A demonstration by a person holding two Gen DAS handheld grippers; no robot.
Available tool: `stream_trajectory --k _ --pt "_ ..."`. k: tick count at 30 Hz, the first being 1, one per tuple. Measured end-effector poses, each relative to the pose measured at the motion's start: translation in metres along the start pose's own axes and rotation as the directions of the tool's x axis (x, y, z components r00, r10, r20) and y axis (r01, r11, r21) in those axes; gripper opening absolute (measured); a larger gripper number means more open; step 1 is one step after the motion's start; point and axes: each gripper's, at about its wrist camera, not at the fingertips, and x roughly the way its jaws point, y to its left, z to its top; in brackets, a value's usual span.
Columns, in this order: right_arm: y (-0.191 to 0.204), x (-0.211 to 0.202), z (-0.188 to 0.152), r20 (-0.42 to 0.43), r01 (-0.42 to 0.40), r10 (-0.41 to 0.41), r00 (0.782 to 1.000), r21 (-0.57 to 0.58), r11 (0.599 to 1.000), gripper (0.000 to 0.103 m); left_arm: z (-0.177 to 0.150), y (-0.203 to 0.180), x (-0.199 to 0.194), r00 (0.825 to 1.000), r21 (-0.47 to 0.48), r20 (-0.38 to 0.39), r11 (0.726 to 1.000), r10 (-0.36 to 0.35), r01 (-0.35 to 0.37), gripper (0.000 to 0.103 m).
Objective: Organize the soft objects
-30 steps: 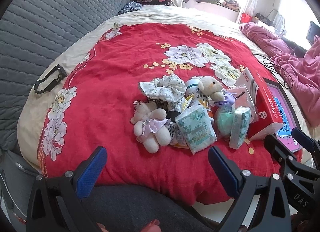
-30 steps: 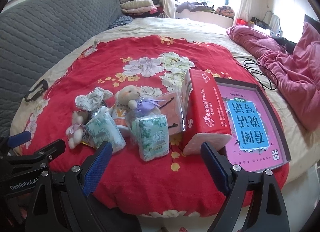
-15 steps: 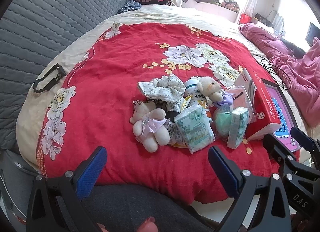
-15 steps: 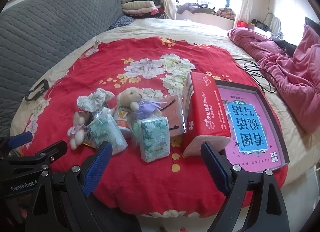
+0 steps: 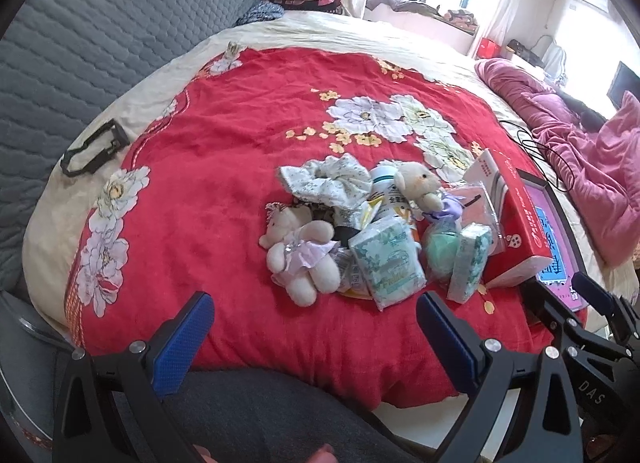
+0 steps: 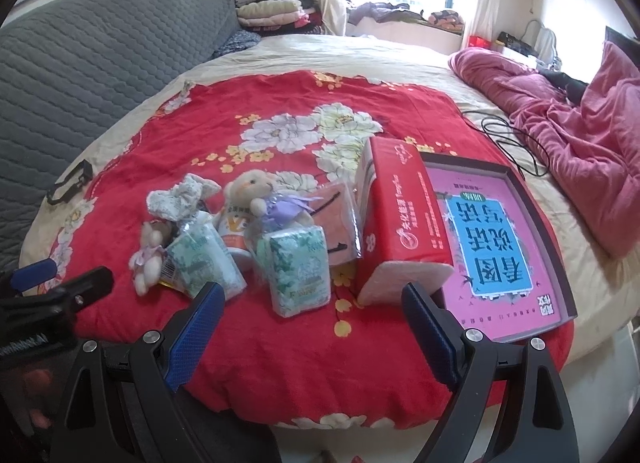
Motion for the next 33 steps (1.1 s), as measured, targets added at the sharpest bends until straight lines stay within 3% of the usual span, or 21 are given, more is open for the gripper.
stream_trajectory --k 15,21,25,29,33 --pt "0.008 0.034 -0.003 -0.035 -0.038 0.038 0.999 -0.003 0.999 0.091 0.007 0.024 0.043 0.997 -0.054 -0.081 0.998 -0.016 0.011 0.101" --pt "0.010 0.056 0.000 -0.070 -0.036 0.036 0.997 -0.003 0.999 0.091 0.024 0.042 0.074 0.987 -0.149 -0.138 0.987 -0.082 0.061 0.101" --pt "0.012 0.066 0.004 -0.080 -0.029 0.028 0.996 -0.015 0.999 0.091 0.029 0.059 0.097 0.974 -0.234 -0.175 0.967 -0.142 0.099 0.101" --pt "0.012 0.077 0.007 -0.087 -0.029 0.028 0.996 -0.017 0.999 0.091 0.027 0.074 0.124 0.949 -0.336 -0.220 0.931 -0.226 0.144 0.095" --pt "0.012 0.089 0.010 -0.099 -0.025 0.024 0.995 -0.008 1.000 0.091 0.027 0.077 0.137 0.934 -0.366 -0.231 0.914 -0.274 0.177 0.093"
